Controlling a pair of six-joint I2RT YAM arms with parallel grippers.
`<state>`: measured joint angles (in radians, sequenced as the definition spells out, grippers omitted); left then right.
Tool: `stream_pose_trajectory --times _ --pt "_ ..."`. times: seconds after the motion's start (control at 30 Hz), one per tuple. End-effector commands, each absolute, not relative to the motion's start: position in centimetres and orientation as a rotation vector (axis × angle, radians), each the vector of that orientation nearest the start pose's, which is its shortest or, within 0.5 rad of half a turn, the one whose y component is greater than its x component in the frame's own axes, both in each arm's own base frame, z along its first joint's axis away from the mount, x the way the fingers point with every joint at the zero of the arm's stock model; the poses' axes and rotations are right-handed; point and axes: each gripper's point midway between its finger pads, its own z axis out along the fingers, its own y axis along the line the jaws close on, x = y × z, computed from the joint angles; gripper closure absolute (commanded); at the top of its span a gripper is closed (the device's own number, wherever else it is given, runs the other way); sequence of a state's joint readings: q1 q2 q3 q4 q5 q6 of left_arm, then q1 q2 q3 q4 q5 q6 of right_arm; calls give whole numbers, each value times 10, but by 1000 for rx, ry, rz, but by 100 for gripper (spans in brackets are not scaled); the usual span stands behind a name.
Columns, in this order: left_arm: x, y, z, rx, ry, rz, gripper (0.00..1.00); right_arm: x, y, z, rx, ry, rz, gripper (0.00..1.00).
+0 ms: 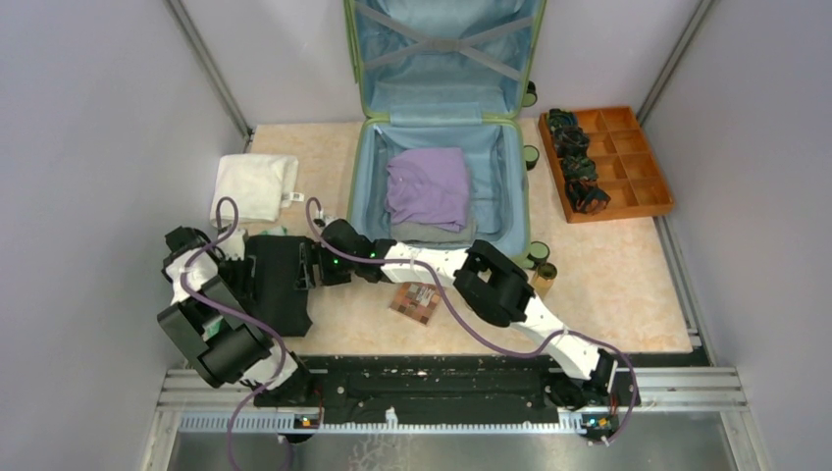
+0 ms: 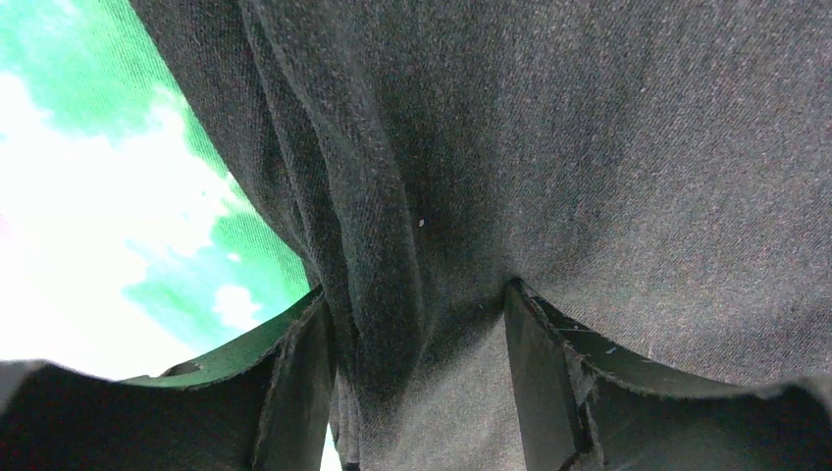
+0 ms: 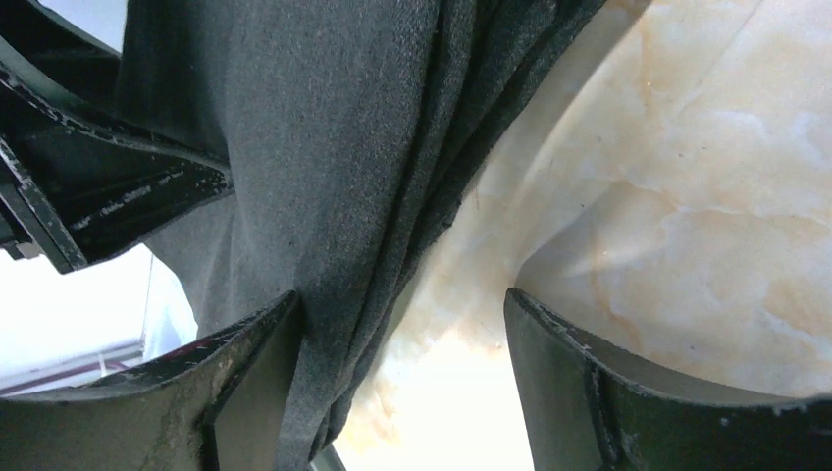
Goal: Pack the luggage
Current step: Pick up the clothes from the corner of the board.
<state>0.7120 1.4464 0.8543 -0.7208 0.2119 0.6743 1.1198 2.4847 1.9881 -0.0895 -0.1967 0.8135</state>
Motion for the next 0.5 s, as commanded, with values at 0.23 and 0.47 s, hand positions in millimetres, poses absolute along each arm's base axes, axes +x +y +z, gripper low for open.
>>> stream_pose_trajectory --times 0.23,0.47 --pt "188 194 -8 21 2870 258 35 223 641 106 -423 2245 1366 48" --pt "187 192 -9 25 2875 243 35 220 650 119 -433 2197 1439 64"
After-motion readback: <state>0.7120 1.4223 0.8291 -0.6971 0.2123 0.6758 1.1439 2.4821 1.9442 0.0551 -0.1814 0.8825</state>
